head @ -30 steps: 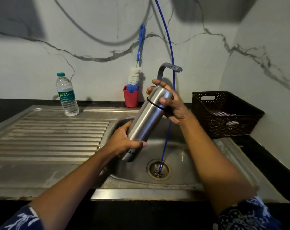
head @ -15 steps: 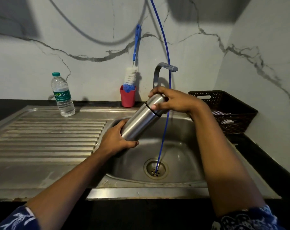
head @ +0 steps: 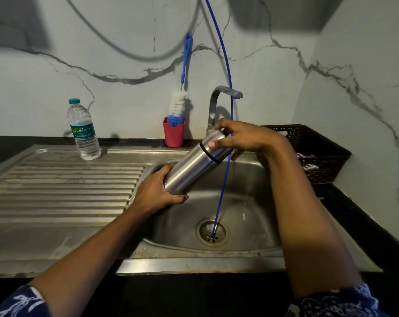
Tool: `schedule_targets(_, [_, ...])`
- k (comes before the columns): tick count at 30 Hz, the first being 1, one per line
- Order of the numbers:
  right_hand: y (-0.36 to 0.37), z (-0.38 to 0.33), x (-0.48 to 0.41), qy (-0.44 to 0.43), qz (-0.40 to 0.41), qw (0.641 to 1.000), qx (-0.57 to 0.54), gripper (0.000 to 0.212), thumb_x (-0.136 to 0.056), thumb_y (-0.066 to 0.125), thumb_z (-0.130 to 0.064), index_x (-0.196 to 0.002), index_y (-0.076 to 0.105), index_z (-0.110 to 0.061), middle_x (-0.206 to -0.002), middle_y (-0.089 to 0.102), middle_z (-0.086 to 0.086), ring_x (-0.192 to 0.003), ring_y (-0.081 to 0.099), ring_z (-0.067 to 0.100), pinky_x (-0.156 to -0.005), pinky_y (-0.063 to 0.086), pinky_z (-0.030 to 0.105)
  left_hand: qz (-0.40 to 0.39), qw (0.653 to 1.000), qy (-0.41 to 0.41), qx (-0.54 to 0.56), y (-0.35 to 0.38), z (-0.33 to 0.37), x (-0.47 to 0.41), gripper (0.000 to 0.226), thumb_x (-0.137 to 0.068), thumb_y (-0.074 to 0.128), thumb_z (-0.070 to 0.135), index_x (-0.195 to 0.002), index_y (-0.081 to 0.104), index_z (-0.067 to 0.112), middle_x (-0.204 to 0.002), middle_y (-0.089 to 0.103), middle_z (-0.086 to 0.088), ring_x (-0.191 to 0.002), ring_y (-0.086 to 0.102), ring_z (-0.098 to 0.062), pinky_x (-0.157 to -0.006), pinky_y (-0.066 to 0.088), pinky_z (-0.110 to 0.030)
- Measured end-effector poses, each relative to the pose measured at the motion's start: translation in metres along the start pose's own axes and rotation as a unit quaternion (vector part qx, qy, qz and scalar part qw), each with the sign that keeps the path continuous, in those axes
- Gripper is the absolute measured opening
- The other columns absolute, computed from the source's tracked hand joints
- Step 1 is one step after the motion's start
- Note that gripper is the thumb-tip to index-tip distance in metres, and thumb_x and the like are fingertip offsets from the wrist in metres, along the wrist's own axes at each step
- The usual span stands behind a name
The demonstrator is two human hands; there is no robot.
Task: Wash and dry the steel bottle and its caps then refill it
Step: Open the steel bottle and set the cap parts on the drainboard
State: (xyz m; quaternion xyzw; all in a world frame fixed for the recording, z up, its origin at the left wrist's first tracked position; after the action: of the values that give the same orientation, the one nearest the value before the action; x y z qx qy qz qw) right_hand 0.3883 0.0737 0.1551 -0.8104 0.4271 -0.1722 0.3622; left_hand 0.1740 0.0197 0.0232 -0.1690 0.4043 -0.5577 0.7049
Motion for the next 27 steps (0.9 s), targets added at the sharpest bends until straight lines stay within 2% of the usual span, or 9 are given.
schedule_targets(2, [-0.002, 0.003, 0.006, -0.057, -0.074, 0.993, -0.066, 0.064, -0.08, 0.072, -0.014, -0.135, 0.043, -0.028, -0.132, 0.046, -0.003, -0.117, 0.051, 0.016, -0.089, 0.05, 0.023, 0.002, 1.0, 0.003, -0.004, 0.0, -0.001, 0.0, 0.095, -0.044, 0.069, 0.064, -0.131, 0.049, 0.032, -0.11, 0.063, 0.006, -0.093, 0.06, -0.014, -0.078, 0.048, -0.029])
schedule_targets(4, [-0.003, 0.004, 0.008, -0.049, -0.062, 0.993, -0.089, 0.074, -0.08, 0.071, -0.023, -0.142, 0.033, -0.034, -0.145, 0.037, -0.003, -0.126, 0.044, 0.017, -0.099, 0.044, 0.029, 0.001, 1.0, 0.003, 0.004, 0.0, 0.0, 0.0, 0.095, -0.044, 0.071, 0.062, -0.131, 0.049, 0.031, -0.11, 0.063, 0.006, -0.094, 0.059, -0.013, -0.078, 0.047, -0.028])
schedule_targets(8, [0.001, -0.004, 0.003, 0.119, 0.099, 0.988, 0.003, 0.075, -0.077, 0.04, -0.078, -0.107, 0.059, -0.012, -0.099, 0.068, 0.013, -0.078, 0.069, 0.023, -0.065, 0.056, 0.032, 0.01, 1.0, 0.023, -0.006, 0.001, 0.003, 0.0, 0.088, -0.049, 0.078, 0.051, -0.13, 0.05, 0.032, -0.108, 0.062, 0.009, -0.091, 0.057, -0.01, -0.074, 0.041, -0.024])
schedule_targets(11, [0.008, -0.004, -0.002, 0.154, 0.079, 0.982, 0.073, 0.067, -0.077, 0.046, -0.076, -0.09, 0.058, -0.01, -0.082, 0.066, 0.01, -0.054, 0.062, 0.017, -0.047, 0.049, 0.023, 0.011, 0.999, 0.028, -0.016, 0.001, 0.002, 0.0, 0.086, -0.053, 0.083, 0.046, -0.131, 0.049, 0.034, -0.109, 0.062, 0.01, -0.091, 0.055, -0.009, -0.074, 0.04, -0.023])
schedule_targets(14, [0.004, -0.002, 0.001, 0.059, 0.013, 0.998, 0.024, 0.044, -0.083, 0.066, -0.043, -0.114, 0.053, -0.015, -0.106, 0.06, 0.009, -0.081, 0.064, 0.02, -0.062, 0.055, 0.026, 0.012, 1.0, 0.017, -0.018, 0.001, -0.002, -0.001, 0.088, -0.05, 0.08, 0.051, -0.13, 0.049, 0.034, -0.109, 0.062, 0.01, -0.089, 0.056, -0.009, -0.073, 0.039, -0.023])
schedule_targets(16, [0.0, 0.003, 0.005, -0.015, -0.053, 0.998, -0.028, 0.06, -0.079, 0.073, -0.017, -0.131, 0.044, -0.027, -0.127, 0.049, 0.002, -0.107, 0.058, 0.019, -0.08, 0.053, 0.025, 0.012, 1.0, 0.01, -0.013, 0.001, -0.005, -0.001, 0.09, -0.048, 0.076, 0.055, -0.131, 0.048, 0.034, -0.11, 0.063, 0.008, -0.09, 0.057, -0.011, -0.074, 0.041, -0.024])
schedule_targets(19, [-0.001, 0.005, 0.009, -0.02, -0.055, 0.994, -0.087, 0.081, -0.078, 0.074, -0.029, -0.144, 0.027, -0.037, -0.147, 0.034, -0.002, -0.126, 0.045, 0.019, -0.098, 0.044, 0.031, 0.012, 1.0, 0.01, -0.012, 0.001, -0.003, -0.001, 0.091, -0.049, 0.079, 0.053, -0.132, 0.048, 0.032, -0.111, 0.062, 0.008, -0.092, 0.057, -0.011, -0.074, 0.042, -0.025])
schedule_targets(23, [0.006, -0.002, 0.003, 0.111, 0.051, 0.992, -0.022, 0.068, -0.081, 0.044, -0.072, -0.113, 0.056, -0.014, -0.105, 0.067, 0.013, -0.081, 0.069, 0.022, -0.066, 0.057, 0.031, 0.012, 0.999, 0.024, -0.019, 0.001, 0.0, -0.001, 0.088, -0.054, 0.086, 0.044, -0.133, 0.048, 0.03, -0.113, 0.061, 0.006, -0.092, 0.054, -0.01, -0.075, 0.04, -0.024])
schedule_targets(27, [0.011, -0.005, -0.004, 0.075, 0.057, 0.995, 0.009, 0.053, -0.081, 0.062, -0.055, -0.114, 0.052, -0.015, -0.1, 0.062, 0.009, -0.077, 0.065, 0.021, -0.056, 0.055, 0.025, 0.019, 1.0, 0.009, -0.002, -0.001, -0.001, -0.001, 0.091, -0.047, 0.075, 0.056, -0.13, 0.049, 0.03, -0.108, 0.06, 0.008, -0.09, 0.058, -0.012, -0.073, 0.043, -0.026])
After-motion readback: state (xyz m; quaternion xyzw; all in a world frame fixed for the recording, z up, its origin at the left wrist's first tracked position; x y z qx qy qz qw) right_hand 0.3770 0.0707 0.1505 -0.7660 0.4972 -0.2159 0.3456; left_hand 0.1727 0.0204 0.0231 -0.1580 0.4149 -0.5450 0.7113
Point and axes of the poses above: each hand's wrist, its own x-axis away from the middle knuckle, its own y-axis out of the palm, z = x × y, the point moved 3 cm from there along -x, towards the middle knuckle
